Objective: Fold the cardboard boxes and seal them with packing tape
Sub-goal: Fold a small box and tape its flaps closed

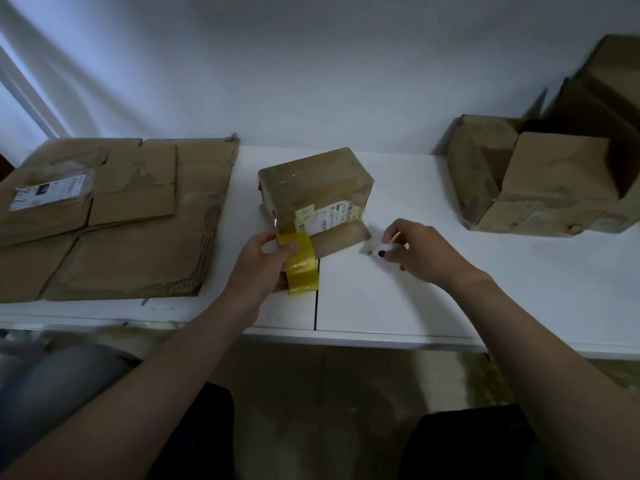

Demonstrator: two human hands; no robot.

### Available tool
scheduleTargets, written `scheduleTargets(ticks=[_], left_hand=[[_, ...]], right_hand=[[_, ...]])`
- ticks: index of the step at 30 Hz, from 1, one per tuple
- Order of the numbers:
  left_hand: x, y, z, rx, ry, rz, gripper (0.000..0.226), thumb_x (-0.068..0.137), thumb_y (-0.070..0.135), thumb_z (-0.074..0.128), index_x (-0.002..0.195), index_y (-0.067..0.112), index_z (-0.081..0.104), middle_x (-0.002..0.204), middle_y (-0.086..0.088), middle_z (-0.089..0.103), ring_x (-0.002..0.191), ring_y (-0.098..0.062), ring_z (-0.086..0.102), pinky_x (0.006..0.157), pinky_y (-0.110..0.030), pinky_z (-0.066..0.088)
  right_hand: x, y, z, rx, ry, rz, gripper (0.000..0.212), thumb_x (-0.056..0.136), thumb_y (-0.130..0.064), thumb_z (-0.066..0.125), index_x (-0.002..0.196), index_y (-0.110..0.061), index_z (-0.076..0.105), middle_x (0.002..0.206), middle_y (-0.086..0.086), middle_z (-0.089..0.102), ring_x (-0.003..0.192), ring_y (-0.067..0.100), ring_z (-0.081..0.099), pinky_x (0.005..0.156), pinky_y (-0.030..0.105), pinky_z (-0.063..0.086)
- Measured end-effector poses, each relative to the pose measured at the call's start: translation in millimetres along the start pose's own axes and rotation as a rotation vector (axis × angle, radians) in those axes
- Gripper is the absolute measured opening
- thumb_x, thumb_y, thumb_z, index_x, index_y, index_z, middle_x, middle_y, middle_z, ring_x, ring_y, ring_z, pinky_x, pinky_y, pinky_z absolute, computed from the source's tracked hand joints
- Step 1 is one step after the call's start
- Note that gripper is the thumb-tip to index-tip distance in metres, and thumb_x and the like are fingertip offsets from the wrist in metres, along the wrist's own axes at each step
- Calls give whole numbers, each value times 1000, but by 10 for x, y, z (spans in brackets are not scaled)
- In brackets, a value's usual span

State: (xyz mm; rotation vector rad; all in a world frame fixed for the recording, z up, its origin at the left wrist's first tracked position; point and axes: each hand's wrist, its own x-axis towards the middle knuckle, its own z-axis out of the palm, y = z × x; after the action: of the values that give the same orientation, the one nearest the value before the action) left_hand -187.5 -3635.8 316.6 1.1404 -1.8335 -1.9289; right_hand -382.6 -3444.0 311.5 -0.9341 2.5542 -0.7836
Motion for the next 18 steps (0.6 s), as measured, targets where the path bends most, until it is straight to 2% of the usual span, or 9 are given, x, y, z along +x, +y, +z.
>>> scheduleTargets(ticks=[2,4,6,10,13,15,18], left_hand=[[18,-1,-20,-11,-15,-23,48,96,33,67,140,28,50,128,-5,62,103,-30,70,81,-44,62],[43,-10,-53,-11,-51,-50,52,94,36,68,142,28,51,129,-7,63,103,-31,70,85,-48,61],[63,-13,-93,-2,-91,-66,51,95,36,67,142,27,51,127,-6,64,101,-29,71,87,-48,61],[106,-43,-139,-11,-123,-80,51,94,39,67,141,29,50,126,-6,64,101,-28,71,89,-48,60],[149,-64,-166,-26,-132,-81,52,93,40,68,140,29,50,126,-7,64,102,-29,71,86,-46,61],[175,-67,-173,-41,-147,-79,50,93,38,69,139,27,51,127,-8,64,103,-29,70,80,-41,63],[210,-66,-173,-65,-149,-90,48,93,35,70,137,27,53,126,-10,63,102,-30,70,73,-36,63]], right_hand=[[1,-245,-19,156,56,-115,20,88,-18,78,99,-26,63,95,-1,70,65,9,64,58,17,48],[-8,-509,-21,233,125,-286,25,85,-19,80,102,-33,67,93,-7,72,75,8,65,68,19,50],[-6,-739,19,258,116,-461,22,88,-19,77,105,-32,72,98,-12,73,90,8,67,77,19,52],[115,-942,175,39,104,-741,22,93,-18,72,114,-23,75,110,-8,74,101,5,67,85,16,50],[257,-939,265,-78,81,-836,22,93,-18,73,115,-18,76,114,-4,74,103,9,67,88,10,44],[316,-946,321,-131,92,-898,21,94,-19,73,114,-15,77,113,-2,75,103,12,67,89,17,48],[363,-988,358,-157,139,-942,18,93,-18,74,111,-14,78,105,-1,76,96,16,69,81,30,53]])
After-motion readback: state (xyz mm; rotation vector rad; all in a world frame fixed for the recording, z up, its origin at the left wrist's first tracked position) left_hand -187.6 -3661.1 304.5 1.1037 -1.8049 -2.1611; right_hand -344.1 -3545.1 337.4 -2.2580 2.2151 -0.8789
